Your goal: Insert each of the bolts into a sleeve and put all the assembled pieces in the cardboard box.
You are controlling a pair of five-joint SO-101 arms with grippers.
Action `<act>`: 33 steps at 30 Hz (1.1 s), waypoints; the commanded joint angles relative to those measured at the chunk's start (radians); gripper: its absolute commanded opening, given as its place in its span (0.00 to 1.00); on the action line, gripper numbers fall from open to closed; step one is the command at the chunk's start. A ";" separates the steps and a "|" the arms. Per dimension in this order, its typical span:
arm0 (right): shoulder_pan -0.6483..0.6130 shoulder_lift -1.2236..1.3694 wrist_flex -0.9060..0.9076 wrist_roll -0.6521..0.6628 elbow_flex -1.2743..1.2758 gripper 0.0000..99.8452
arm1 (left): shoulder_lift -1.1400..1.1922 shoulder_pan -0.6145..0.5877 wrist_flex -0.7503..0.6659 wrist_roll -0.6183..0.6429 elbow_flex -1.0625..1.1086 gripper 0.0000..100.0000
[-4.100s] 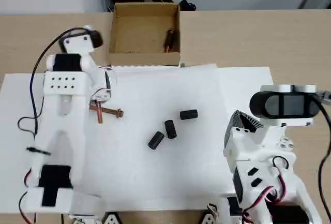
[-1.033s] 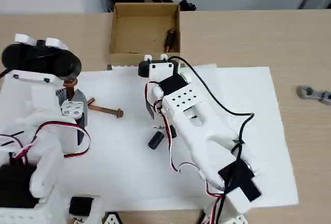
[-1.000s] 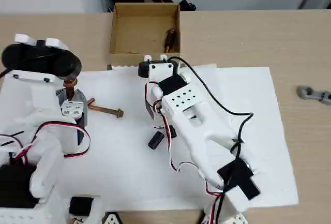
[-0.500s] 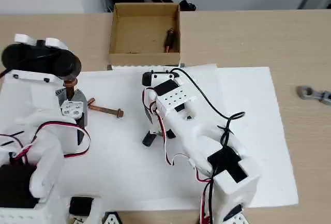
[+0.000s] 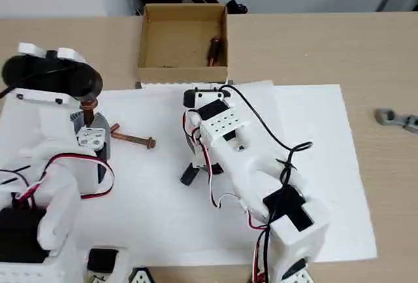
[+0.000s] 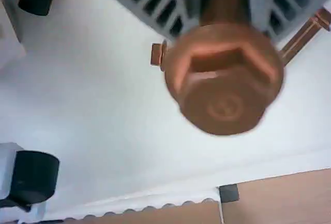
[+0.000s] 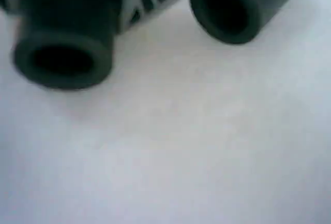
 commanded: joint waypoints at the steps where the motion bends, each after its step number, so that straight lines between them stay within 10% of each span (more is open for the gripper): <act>1: -0.008 -0.004 -0.012 -0.006 0.006 0.01 | -0.011 -0.002 -0.034 0.002 -0.018 0.01; 25: -0.008 -0.972 0.031 -0.003 0.017 0.00 | -0.011 -0.002 -0.153 0.072 -0.051 0.01; 33: -0.090 -1.334 0.024 0.227 0.279 0.00 | -0.006 0.006 -0.264 0.072 -0.047 0.01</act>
